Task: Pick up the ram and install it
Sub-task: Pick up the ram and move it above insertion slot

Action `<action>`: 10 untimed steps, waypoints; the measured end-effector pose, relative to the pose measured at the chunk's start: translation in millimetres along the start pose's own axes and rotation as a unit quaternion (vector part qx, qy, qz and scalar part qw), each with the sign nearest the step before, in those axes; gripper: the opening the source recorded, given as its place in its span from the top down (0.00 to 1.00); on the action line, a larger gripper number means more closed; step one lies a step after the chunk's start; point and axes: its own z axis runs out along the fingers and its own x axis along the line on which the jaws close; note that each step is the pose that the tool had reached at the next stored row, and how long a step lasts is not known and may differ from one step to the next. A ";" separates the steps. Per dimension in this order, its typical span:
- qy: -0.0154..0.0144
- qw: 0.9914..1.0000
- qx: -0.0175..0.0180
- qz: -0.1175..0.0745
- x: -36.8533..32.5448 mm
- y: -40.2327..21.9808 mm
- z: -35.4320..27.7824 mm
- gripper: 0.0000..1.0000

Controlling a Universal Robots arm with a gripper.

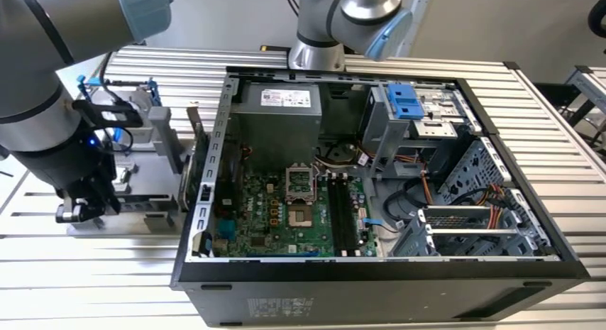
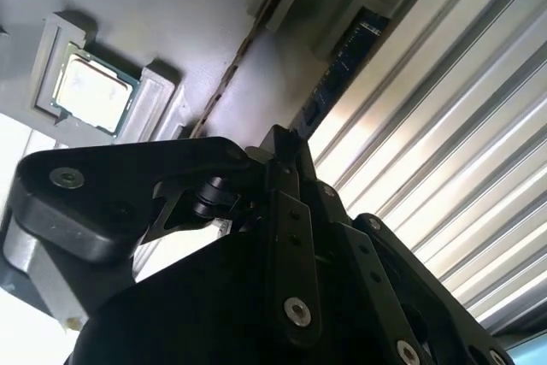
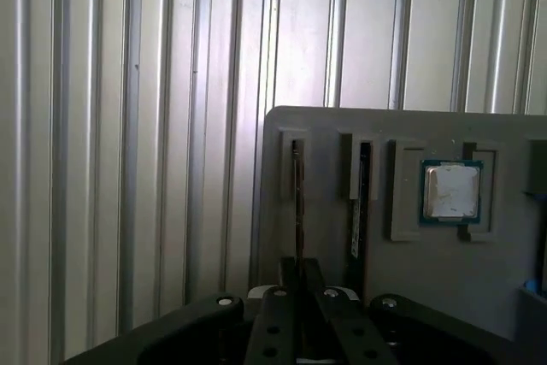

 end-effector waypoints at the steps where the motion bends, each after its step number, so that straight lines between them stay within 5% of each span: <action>1: 0.000 1.000 0.000 0.000 0.0 0.0 -1.2 1.00; 10: 0.000 1.000 0.000 0.000 -0.6 -0.1 -13.3 1.00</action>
